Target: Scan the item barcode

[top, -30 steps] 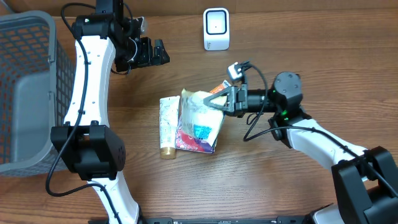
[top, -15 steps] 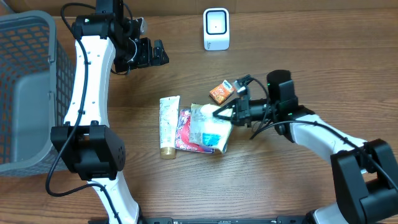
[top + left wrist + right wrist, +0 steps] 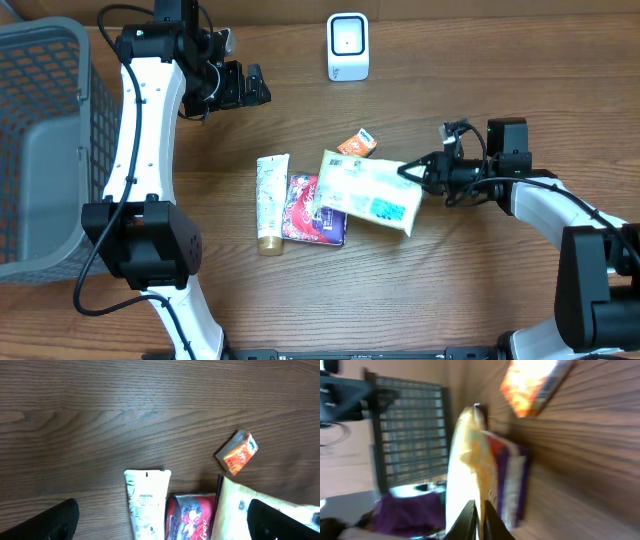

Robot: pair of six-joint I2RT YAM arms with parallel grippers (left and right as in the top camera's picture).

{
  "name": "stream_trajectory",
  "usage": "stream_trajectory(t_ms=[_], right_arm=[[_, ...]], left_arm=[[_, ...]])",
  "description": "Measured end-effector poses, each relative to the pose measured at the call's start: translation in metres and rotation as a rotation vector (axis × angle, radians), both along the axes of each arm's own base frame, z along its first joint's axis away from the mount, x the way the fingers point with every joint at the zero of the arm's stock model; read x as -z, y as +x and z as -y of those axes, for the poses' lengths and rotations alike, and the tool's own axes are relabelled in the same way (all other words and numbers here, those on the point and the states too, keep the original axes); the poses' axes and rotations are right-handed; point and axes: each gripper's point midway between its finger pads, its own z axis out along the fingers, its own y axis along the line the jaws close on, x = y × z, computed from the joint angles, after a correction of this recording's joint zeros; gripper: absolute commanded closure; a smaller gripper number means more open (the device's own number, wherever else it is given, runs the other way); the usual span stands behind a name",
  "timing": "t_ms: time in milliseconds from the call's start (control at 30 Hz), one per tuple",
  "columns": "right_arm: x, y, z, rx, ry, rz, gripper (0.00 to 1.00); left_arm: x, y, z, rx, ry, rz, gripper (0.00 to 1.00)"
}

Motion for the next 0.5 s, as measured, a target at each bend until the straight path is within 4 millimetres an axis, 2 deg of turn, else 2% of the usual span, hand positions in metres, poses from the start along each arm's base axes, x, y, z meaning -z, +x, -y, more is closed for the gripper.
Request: stream_trajectory(t_ms=[33,67,133,167,367,500], right_arm=[[0.004,0.001,0.002,0.004,-0.025,0.008,0.88],[0.008,0.001,0.004,0.008,-0.051,0.021,0.78],[0.016,0.004,0.008,0.024,-0.103,0.035,0.21],[0.020,0.006,0.011,0.032,-0.132,0.044,0.00],[0.035,0.012,0.025,0.077,-0.247,0.057,0.00],[0.049,0.011,0.044,0.117,-0.326,0.020,0.00]], left_arm=[[0.000,0.000,0.000,0.000,0.000,0.000,0.00],[0.000,0.000,0.000,0.000,0.000,0.000,0.00],[0.000,0.000,0.000,0.000,0.000,0.000,0.00],[0.000,0.000,0.000,0.000,0.000,-0.002,0.00],[0.001,-0.002,0.000,0.000,0.001,-0.009,0.00],[0.001,-0.003,-0.001,-0.001,0.004,-0.014,0.00]])
